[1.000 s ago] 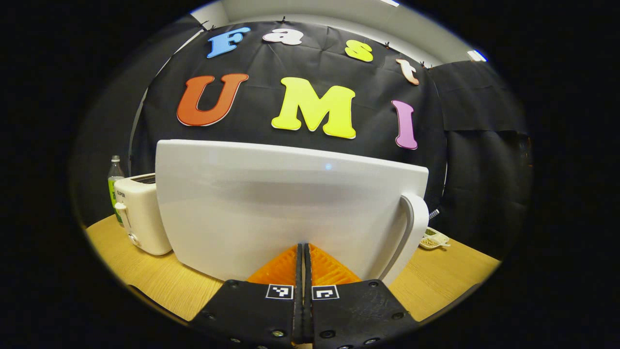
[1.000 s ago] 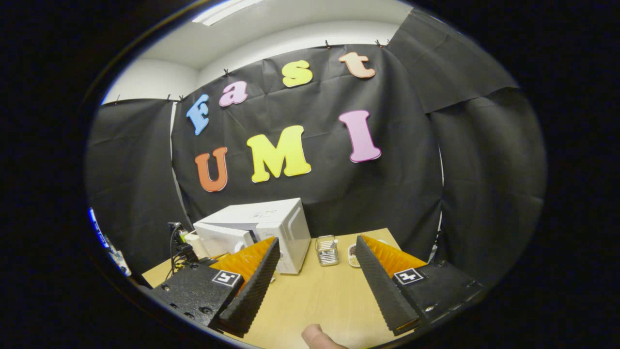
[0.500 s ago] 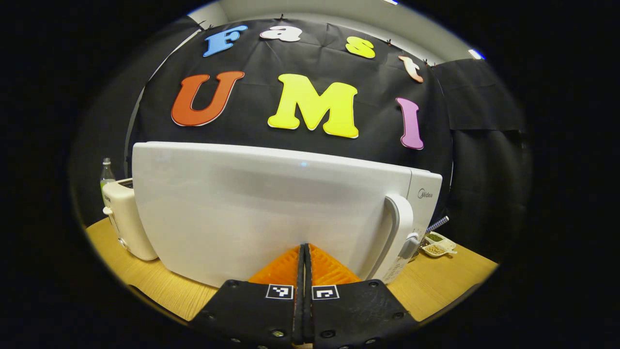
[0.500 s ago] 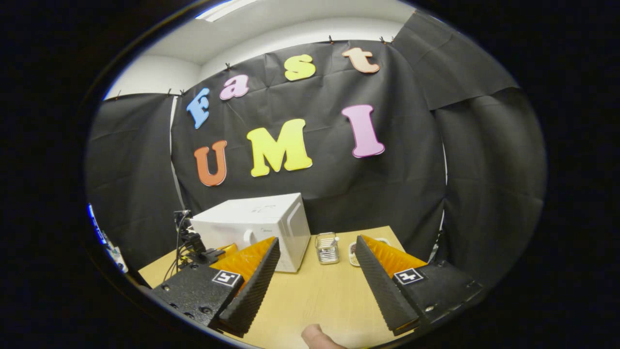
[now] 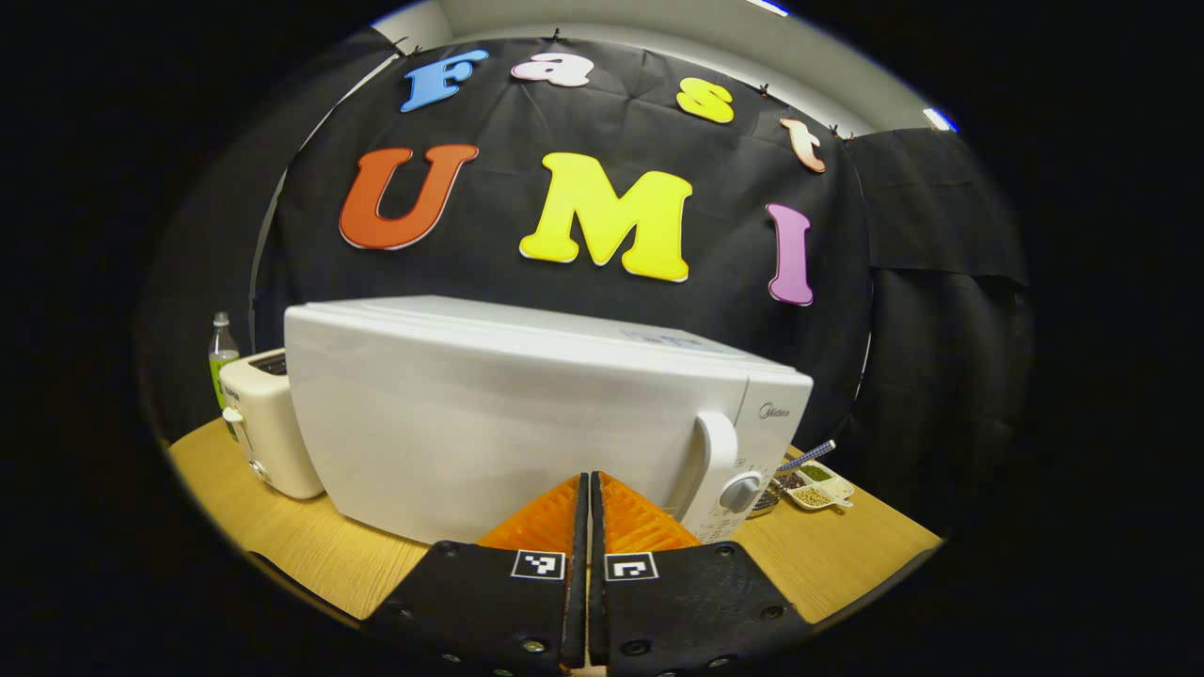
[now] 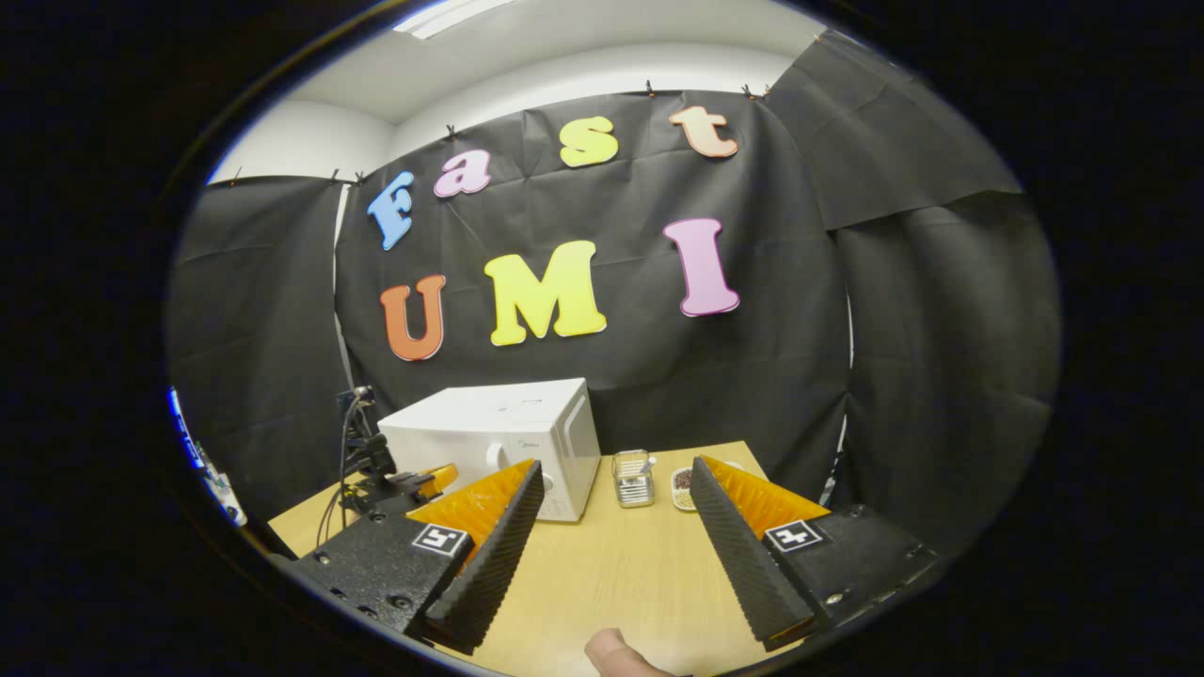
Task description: Open the microwave oven with the left hand, put the food in, and close the microwave oven.
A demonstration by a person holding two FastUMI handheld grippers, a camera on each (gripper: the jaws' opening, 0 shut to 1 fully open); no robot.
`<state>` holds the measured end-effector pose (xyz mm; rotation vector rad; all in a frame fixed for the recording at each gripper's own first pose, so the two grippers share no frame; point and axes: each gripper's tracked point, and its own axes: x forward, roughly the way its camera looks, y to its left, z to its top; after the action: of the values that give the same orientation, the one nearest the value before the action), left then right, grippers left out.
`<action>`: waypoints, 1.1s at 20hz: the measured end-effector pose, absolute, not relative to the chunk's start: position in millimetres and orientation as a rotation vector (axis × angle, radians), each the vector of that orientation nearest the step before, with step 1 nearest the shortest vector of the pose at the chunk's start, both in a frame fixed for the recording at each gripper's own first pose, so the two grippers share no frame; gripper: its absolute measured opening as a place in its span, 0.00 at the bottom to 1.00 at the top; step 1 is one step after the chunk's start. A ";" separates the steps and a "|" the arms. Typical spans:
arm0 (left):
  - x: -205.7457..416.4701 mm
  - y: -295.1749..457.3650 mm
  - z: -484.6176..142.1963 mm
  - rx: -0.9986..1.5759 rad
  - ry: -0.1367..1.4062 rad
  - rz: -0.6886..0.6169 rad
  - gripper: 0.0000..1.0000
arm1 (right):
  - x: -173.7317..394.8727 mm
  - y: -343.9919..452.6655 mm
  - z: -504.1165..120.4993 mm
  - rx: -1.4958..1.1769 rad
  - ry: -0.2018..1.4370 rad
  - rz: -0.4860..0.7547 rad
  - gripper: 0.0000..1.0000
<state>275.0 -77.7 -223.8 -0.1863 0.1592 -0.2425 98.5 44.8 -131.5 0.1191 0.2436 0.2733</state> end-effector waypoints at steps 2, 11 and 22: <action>250.7 -72.8 -192.7 -0.184 0.119 -0.234 0.02 | 81.3 47.0 -120.0 0.114 0.223 0.270 0.89; 119.8 -21.5 -101.9 -0.028 0.066 -0.084 0.95 | 27.2 45.0 -96.4 0.163 0.168 0.216 0.89; -13.8 11.1 -43.9 -0.061 0.008 -0.001 0.94 | -13.7 71.5 -76.2 0.132 0.085 0.210 0.89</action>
<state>-13.8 11.1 -43.9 -0.0610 0.0083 -0.0013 -13.7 71.5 -76.2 0.1325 0.0851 0.2101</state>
